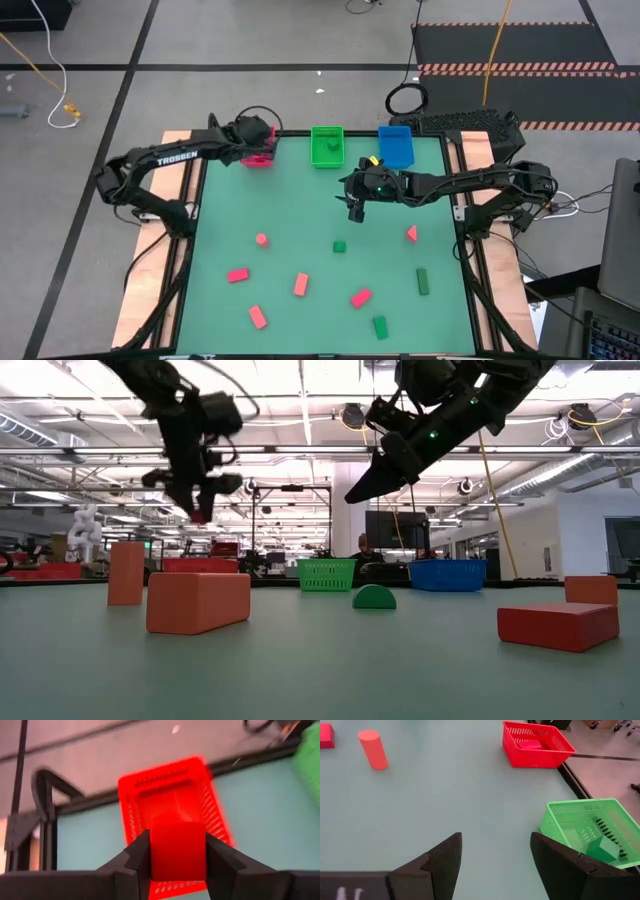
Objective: Sort & place blocks by color
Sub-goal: Put the red block into the red basket
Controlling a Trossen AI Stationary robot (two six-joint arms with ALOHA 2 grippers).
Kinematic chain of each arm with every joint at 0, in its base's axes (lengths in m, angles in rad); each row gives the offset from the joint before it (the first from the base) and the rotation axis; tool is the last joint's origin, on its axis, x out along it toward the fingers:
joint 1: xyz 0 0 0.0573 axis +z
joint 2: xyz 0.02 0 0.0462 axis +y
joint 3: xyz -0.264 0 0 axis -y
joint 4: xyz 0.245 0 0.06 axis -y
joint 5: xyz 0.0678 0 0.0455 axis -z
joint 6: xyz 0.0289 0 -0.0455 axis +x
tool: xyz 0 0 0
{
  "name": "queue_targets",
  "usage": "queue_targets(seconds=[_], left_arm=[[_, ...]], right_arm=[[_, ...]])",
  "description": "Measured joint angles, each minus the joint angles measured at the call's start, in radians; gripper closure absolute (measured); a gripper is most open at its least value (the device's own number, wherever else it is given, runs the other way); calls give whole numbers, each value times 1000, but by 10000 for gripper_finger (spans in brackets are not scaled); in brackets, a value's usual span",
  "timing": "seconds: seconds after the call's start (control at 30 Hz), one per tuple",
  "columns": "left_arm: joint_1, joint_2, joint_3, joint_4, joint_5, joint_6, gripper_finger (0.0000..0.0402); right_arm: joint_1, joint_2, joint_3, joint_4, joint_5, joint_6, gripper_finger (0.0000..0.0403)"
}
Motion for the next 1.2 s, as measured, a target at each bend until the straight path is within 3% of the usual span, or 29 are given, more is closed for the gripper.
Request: queue_targets(seconds=[0.1,0.47,0.67,0.83,1.0,1.13,1.2], left_arm=[[39,33,-16,26,39,20,253],[30,65,-37,91,57,41,113],[7,7,-37,95,161,52,78],[-89,-77,-36,116,234,46,73],[-245,-92,-36,121,180,2,87],[-312,-53,-37,93,-33,-7,104],[-303,-39,-37,89,-73,-7,114]], right_arm=[[0,0,0,0,0,0,172],[0,0,0,0,0,-2,172],[0,0,0,-13,0,-3,172],[0,0,0,-18,0,-7,172],[0,0,0,-23,0,-7,172],[0,0,0,-26,0,-1,172],[0,0,0,-27,0,0,172]])
